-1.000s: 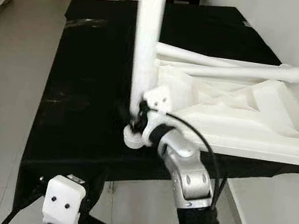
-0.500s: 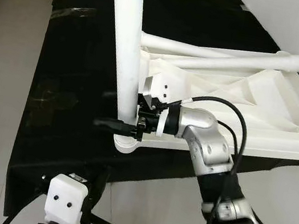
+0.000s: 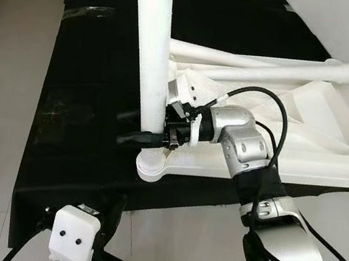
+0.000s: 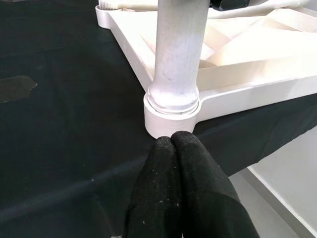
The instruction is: Building children table
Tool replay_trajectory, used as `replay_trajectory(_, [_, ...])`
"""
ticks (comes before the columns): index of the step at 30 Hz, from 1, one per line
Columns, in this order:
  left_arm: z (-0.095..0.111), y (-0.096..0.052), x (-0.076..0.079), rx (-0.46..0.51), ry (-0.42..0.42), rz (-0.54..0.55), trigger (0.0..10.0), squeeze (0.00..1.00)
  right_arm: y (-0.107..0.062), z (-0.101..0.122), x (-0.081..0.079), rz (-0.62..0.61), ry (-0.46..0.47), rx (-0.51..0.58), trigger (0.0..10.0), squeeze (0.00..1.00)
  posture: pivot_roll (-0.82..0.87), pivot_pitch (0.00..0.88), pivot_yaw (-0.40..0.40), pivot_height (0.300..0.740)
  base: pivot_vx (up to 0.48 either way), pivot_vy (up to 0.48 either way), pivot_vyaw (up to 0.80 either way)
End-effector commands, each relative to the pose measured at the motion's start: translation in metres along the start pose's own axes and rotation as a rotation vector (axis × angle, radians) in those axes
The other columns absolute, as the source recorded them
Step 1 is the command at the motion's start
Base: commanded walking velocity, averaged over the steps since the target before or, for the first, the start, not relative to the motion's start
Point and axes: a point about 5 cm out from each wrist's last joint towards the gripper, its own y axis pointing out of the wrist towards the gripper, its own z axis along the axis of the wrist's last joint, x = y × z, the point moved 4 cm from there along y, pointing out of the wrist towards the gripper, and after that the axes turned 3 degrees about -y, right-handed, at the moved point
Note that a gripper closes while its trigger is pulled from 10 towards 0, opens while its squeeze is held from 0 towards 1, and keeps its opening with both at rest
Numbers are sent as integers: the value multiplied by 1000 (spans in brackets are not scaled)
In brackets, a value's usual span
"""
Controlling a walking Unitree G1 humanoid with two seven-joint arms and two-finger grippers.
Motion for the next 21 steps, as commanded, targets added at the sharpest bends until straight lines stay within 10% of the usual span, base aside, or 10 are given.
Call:
replay_trajectory(1, [-2,-3,6,-21,-14,-13,10000,0,5,-12,-7,47,42,-9,0,0,38,255,-13,740,0,0,0])
replay_trajectory(8, [-3,-2,5,-20,-16,-13,10000,0,-2,-50,21,-438,86,-164,0,0,23,252,-18,740,0,0,0])
replay_trajectory(11, [-1,-1,2,-17,-13,-13,10000,0,-12,-69,33,-989,160,-240,0,0,13,258,-7,740,0,0,0])
replay_trajectory(21, [-4,4,1,-16,-12,-21,10000,0,50,-21,29,-1015,125,-62,0,0,1,224,2,740,0,0,0])
